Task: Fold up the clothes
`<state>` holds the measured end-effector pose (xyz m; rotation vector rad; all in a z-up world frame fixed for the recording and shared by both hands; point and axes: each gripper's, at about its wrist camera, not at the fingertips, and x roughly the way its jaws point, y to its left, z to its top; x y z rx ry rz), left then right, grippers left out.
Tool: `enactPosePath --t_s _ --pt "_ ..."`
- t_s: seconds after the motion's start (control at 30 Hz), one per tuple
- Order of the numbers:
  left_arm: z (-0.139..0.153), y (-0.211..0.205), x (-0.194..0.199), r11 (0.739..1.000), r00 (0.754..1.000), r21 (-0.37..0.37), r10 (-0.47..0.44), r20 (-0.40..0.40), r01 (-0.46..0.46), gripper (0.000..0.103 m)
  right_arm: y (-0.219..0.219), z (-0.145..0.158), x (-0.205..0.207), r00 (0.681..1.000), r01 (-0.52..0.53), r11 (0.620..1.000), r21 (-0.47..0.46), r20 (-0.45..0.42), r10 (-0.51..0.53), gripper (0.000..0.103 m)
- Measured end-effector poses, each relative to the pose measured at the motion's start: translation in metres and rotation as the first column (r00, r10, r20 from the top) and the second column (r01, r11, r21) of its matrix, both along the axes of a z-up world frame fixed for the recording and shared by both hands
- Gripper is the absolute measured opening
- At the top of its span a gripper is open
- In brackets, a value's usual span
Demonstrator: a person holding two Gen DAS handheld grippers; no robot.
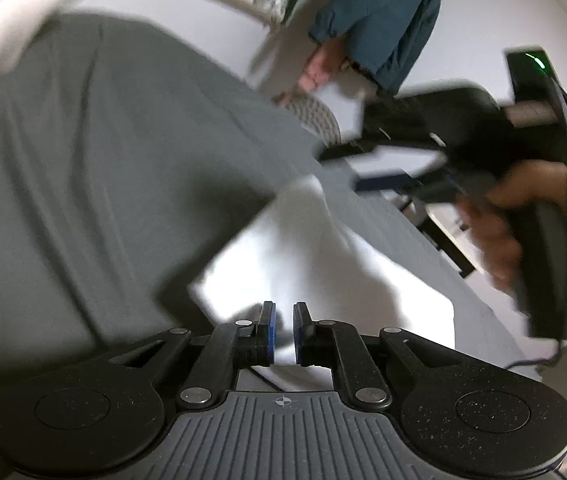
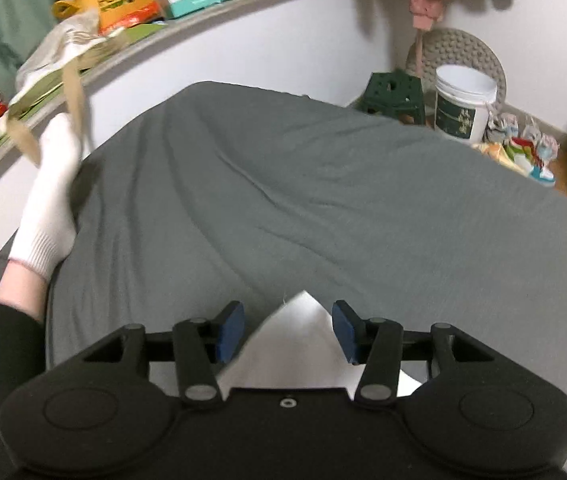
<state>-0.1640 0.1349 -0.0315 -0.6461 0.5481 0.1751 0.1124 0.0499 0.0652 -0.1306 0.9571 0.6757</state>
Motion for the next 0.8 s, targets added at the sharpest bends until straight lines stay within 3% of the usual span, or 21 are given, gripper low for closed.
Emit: enactPosePath --t_s 0.07,0.23,0.37,0.47,0.5,0.6,0.8 --pt "0.010 0.008 -0.008 1.000 0.999 0.010 0.024 0.039 -0.025 0.010 -0.017 0.007 -0.013 0.998 -0.053 0.998 -0.023 0.017 0.053 0.049" --pt "0.018 0.031 0.002 0.997 0.991 -0.062 -0.033 0.131 0.042 0.010 -0.059 0.001 -0.048 0.985 -0.154 0.985 -0.080 0.064 0.159 0.049" --pt "0.004 0.022 0.027 0.993 0.992 -0.066 -0.097 0.076 0.102 0.010 -0.064 -0.010 -0.075 0.969 -0.225 0.968 -0.108 0.079 0.234 0.052" --pt "-0.018 0.009 0.039 0.996 0.996 -0.013 -0.085 -0.029 0.085 0.010 -0.055 -0.029 -0.097 0.951 -0.261 0.943 -0.207 0.113 0.288 0.058" --pt "-0.024 0.008 0.039 0.997 0.996 0.003 -0.082 -0.030 0.082 0.010 -0.054 -0.034 -0.105 0.944 -0.257 0.941 -0.219 0.152 0.293 0.059" --pt "-0.030 0.011 0.040 0.997 0.997 -0.010 -0.077 -0.013 0.077 0.010 -0.063 -0.039 -0.119 0.950 -0.201 0.963 -0.179 0.203 0.236 0.059" --pt "-0.031 0.020 0.045 0.995 0.995 -0.045 -0.094 -0.023 0.093 0.010 -0.101 -0.040 -0.140 0.963 -0.192 0.977 -0.090 0.177 0.206 0.059"
